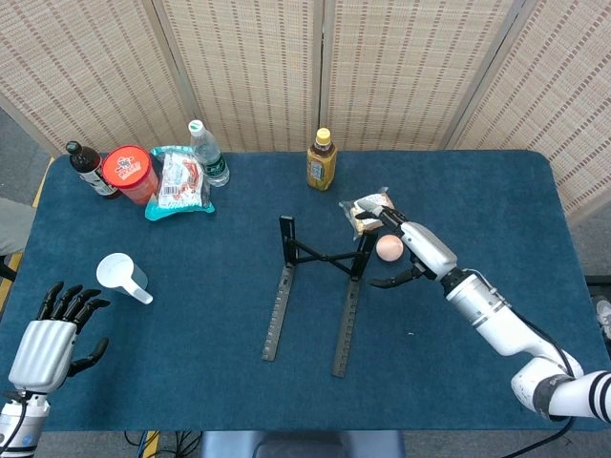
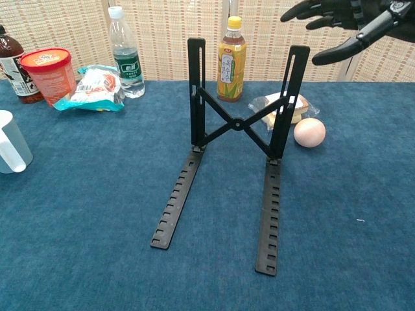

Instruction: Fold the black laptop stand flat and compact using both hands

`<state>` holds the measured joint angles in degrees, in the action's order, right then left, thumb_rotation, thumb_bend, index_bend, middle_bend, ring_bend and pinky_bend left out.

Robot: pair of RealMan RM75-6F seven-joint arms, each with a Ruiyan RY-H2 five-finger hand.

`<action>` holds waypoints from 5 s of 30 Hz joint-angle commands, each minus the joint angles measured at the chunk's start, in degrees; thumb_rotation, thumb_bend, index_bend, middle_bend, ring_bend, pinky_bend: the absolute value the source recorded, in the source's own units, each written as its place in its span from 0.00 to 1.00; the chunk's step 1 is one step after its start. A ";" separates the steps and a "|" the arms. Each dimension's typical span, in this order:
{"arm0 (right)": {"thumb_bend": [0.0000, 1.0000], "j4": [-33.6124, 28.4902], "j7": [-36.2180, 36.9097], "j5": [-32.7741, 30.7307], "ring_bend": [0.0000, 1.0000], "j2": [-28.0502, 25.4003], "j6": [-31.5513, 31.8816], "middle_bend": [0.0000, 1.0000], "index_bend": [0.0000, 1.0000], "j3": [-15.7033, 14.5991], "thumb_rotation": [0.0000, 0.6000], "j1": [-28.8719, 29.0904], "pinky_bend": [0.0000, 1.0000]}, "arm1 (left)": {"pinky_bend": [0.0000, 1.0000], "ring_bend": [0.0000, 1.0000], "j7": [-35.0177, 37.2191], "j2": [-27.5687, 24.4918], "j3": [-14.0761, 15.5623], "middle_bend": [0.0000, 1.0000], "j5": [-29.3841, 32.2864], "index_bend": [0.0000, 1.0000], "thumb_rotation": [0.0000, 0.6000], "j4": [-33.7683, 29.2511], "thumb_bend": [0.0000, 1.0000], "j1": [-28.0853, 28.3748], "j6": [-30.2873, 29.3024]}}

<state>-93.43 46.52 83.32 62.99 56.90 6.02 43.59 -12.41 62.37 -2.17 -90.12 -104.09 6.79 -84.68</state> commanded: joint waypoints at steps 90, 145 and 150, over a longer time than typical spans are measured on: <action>0.00 29.63 -58.13 10.36 0.00 30.20 -4.77 0.13 0.00 -4.29 1.00 1.10 0.04 | 0.01 0.10 18.11 7.67 -5.14 0.17 0.24 0.23 1.00 16.64 0.25 30.28 21.34; 0.00 17.04 -67.83 12.41 0.00 28.83 7.67 0.00 0.00 -4.53 1.00 -0.93 0.00 | 0.00 0.00 19.31 29.47 -1.78 0.00 3.72 0.00 1.00 44.40 0.18 38.23 32.48; 0.00 17.89 -67.81 12.69 0.00 29.58 7.45 0.00 0.00 -4.60 1.00 -0.91 0.00 | 0.00 0.00 20.28 30.97 -1.74 0.00 4.17 0.00 1.00 46.29 0.18 38.68 33.18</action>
<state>-75.65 -21.20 95.91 92.49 64.36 1.45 42.67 7.67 93.11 -3.92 -86.06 -58.01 45.35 -51.60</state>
